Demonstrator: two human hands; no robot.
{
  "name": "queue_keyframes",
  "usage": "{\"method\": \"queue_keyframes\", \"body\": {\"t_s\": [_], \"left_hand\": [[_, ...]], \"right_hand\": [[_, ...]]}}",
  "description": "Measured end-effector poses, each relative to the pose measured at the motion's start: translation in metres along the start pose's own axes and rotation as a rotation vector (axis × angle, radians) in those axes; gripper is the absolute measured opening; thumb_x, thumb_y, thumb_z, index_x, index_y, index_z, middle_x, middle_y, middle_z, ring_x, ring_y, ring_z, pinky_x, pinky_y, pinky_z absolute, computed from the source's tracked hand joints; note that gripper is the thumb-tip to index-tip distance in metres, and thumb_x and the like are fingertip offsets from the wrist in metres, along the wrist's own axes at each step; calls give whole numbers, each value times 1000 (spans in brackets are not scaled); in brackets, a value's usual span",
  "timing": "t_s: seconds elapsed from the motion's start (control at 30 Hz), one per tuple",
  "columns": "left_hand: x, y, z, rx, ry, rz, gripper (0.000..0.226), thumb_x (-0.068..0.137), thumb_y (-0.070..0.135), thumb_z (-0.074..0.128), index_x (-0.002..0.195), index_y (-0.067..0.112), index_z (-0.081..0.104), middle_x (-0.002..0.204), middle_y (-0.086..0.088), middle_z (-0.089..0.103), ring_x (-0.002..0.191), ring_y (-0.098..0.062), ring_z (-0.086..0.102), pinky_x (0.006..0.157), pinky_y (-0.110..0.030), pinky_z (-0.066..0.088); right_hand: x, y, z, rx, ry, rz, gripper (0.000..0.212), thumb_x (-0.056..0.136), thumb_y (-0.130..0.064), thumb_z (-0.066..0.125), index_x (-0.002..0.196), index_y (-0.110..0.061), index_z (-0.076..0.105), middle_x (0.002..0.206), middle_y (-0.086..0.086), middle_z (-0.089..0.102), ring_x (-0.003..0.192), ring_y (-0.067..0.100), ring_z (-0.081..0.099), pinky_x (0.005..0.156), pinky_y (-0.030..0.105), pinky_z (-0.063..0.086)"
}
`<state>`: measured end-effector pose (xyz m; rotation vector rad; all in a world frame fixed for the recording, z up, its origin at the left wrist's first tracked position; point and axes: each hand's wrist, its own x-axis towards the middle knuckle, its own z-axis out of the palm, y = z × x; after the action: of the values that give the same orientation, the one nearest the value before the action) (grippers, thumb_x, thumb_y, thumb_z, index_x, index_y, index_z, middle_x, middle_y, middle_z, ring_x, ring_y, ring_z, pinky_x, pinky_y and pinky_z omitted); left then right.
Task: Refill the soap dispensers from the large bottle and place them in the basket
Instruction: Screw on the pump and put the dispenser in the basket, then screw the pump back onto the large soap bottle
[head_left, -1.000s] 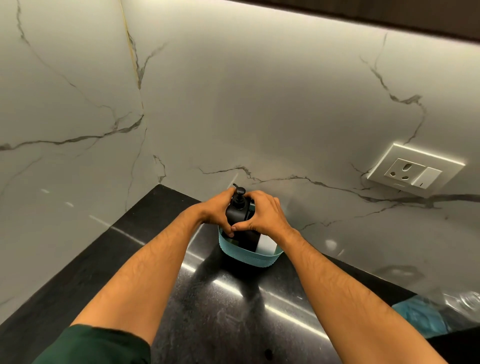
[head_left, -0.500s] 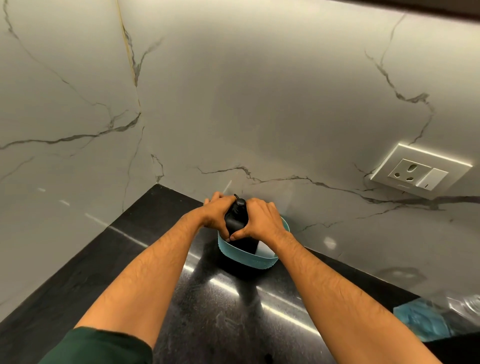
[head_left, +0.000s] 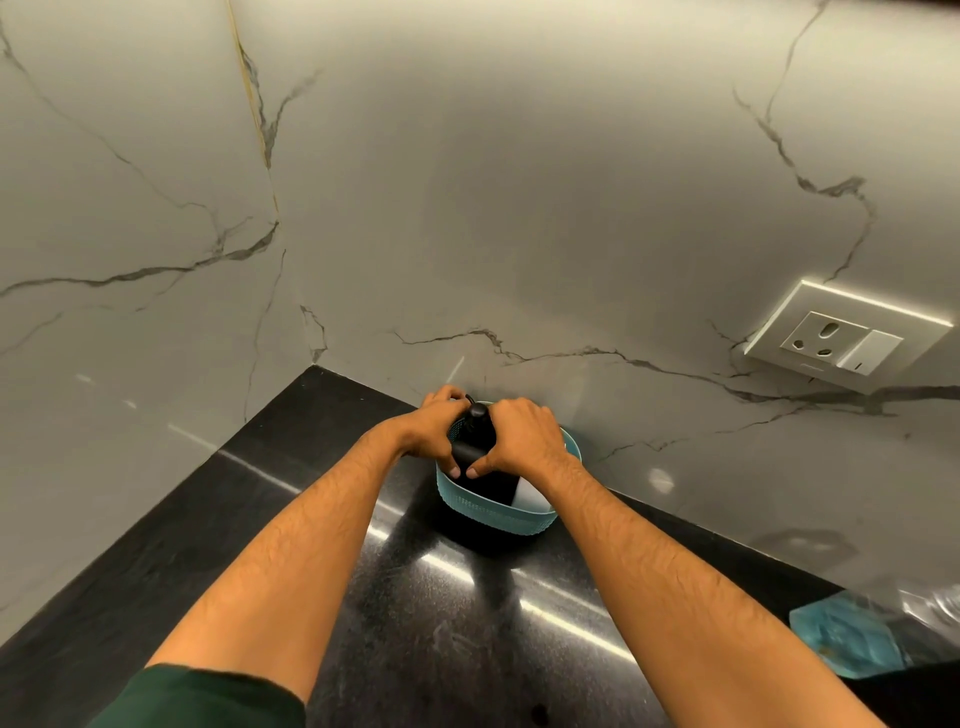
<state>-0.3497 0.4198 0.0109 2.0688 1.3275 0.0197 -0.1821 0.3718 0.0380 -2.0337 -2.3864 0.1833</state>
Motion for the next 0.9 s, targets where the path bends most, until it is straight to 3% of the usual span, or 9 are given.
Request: {"method": "queue_keyframes", "body": {"t_s": [0.43, 0.63, 0.9], "left_hand": [[-18, 5, 1, -16, 70, 13, 103, 64, 17, 98, 148, 11, 40, 145, -8, 42, 139, -28, 37, 118, -41, 38], [-45, 21, 2, -62, 200, 34, 122, 72, 26, 96, 164, 8, 18, 166, -12, 28, 154, -30, 26, 125, -40, 28], [-98, 60, 7, -69, 386, 122, 118, 74, 31, 94, 164, 8, 20, 166, -11, 29, 153, -28, 28, 123, -37, 27]], "right_hand": [[-11, -3, -6, -1, 52, -8, 66, 62, -64, 87, 109, -21, 69, 101, 0, 71, 100, 22, 65, 88, 40, 51], [-36, 10, -26, 59, 148, -5, 63, 64, -68, 83, 87, -19, 52, 97, 3, 64, 100, 25, 57, 77, 38, 41], [-98, 32, -44, 236, 344, -7, 74, 70, -69, 78, 115, -11, 64, 113, 4, 65, 110, 25, 54, 90, 43, 49]]}}
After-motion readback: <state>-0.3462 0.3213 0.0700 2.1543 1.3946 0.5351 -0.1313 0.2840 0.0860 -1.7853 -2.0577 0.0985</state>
